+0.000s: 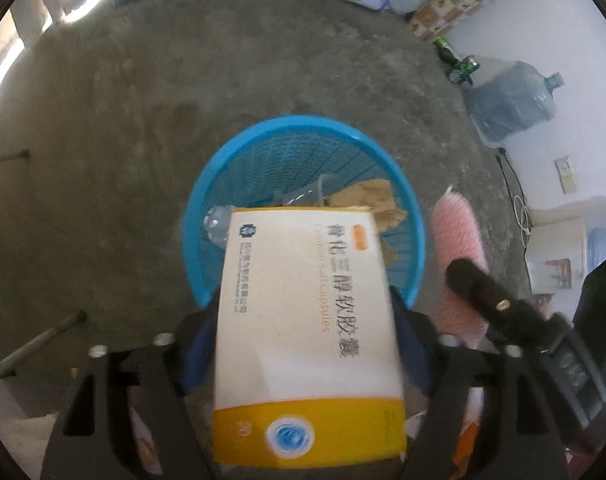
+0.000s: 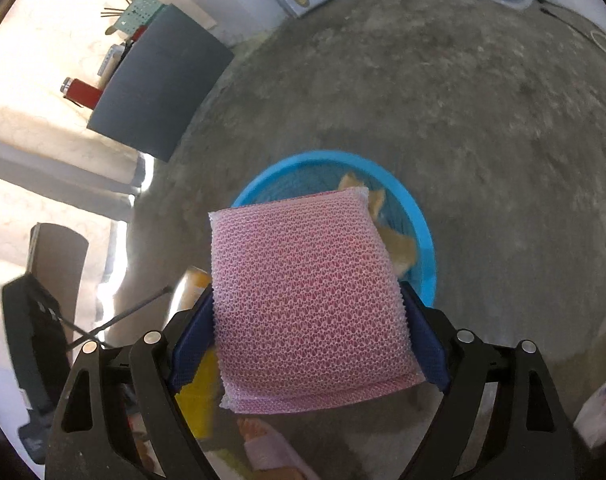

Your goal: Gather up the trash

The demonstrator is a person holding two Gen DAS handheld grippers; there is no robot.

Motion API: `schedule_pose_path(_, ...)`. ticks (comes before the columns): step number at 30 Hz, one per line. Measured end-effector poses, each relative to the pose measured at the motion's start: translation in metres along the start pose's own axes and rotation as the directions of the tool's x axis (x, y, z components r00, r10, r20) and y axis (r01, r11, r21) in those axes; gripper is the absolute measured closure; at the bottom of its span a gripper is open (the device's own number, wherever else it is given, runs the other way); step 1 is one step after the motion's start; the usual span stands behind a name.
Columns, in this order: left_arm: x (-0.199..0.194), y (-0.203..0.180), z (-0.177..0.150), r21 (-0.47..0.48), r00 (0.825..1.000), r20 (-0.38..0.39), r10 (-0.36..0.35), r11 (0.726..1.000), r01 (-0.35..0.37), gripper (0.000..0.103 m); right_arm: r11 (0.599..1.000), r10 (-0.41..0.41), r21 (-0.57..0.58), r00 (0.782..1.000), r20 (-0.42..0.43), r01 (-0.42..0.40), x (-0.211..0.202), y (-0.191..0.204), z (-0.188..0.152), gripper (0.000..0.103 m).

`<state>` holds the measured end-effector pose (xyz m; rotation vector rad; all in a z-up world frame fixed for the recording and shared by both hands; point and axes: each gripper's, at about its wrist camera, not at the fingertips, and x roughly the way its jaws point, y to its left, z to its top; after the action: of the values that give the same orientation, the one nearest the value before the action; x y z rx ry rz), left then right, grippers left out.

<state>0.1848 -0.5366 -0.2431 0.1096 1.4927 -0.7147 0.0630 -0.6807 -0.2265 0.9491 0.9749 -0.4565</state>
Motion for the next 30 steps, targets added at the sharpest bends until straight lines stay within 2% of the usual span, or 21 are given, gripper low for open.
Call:
schedule_pose_path(4,0.021,0.016,-0.003,-0.045,0.999,-0.047,-0.019,0.999,0.017,0.016,0.999,-0.044,-0.015,0.999,-0.021,0.044,0.027,-0.008,0.004,0.020)
schedule_pose_path(6,0.024,0.017,-0.005,-0.044,0.998,-0.059,-0.006,0.999,0.004,0.016,0.998,-0.056,-0.012,0.998,-0.029,0.056,0.034,-0.013,0.003,0.020)
schedule_pose_path(14,-0.002,0.020,-0.011,-0.050,1.000,0.002,-0.019,0.999,0.019,0.016,0.998,-0.067,-0.011,0.998,0.013,0.067,0.019,-0.022,-0.005,0.019)
schedule_pose_path(18,-0.030,0.011,-0.021,-0.023,0.998,0.050,-0.038,0.999,0.040,0.016,0.998,-0.058,0.011,0.997,0.055,0.057,0.003,-0.024,-0.010,0.020)
schedule_pose_path(24,-0.089,-0.009,-0.044,0.072,0.987,0.139,-0.084,0.995,0.075,0.016,1.000,-0.023,0.019,0.989,0.149,0.020,-0.053,-0.022,-0.031,0.020)
schedule_pose_path(28,-0.151,-0.023,-0.075,0.167,0.962,0.232,-0.145,0.980,0.107,0.016,1.000,-0.005,-0.021,0.974,0.226,0.010,-0.109,-0.009,-0.054,0.020)
schedule_pose_path(30,-0.185,-0.026,-0.095,0.230,0.948,0.275,-0.159,0.968,0.096,0.016,0.999,0.001,-0.050,0.966,0.260,0.012,-0.134,0.000,-0.065,0.019)
